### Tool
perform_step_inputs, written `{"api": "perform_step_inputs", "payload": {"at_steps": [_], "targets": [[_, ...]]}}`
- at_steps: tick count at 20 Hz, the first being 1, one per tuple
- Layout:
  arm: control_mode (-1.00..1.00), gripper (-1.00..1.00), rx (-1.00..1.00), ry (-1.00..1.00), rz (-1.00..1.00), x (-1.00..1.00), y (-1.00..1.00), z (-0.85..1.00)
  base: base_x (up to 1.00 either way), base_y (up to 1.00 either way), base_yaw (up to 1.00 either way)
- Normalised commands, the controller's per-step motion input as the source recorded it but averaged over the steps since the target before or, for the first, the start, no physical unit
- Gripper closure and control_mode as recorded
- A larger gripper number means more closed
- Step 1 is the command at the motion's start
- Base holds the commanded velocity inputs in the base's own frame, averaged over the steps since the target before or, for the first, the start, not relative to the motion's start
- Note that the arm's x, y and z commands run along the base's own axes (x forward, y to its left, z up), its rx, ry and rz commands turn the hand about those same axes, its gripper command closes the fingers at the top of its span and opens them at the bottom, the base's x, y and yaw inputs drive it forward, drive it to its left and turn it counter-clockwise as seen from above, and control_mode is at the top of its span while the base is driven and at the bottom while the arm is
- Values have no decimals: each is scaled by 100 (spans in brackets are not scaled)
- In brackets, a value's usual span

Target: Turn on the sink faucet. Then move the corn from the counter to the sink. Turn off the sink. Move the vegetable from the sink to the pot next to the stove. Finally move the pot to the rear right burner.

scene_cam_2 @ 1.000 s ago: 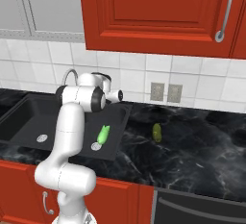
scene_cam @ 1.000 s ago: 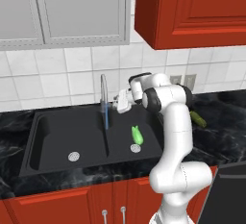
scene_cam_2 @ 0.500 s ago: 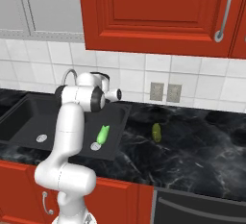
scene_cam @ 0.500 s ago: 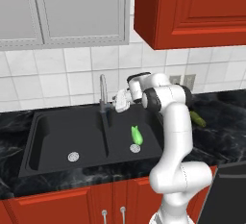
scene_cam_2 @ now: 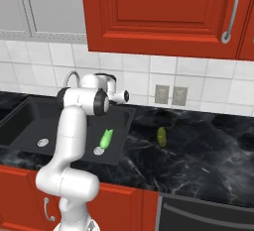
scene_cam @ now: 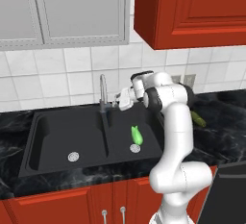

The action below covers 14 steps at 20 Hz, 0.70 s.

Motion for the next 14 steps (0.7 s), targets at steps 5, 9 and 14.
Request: {"api": "perform_step_inputs", "payload": {"at_steps": [5,9,14], "targets": [[-100,-100,0,0,0,0,-50,4,0,0,0],[-100,-100,0,-7,0,-31,-34,9,0,0,0],[-100,-100,0,-9,-3,-73,-15,23,0,0,0]]}}
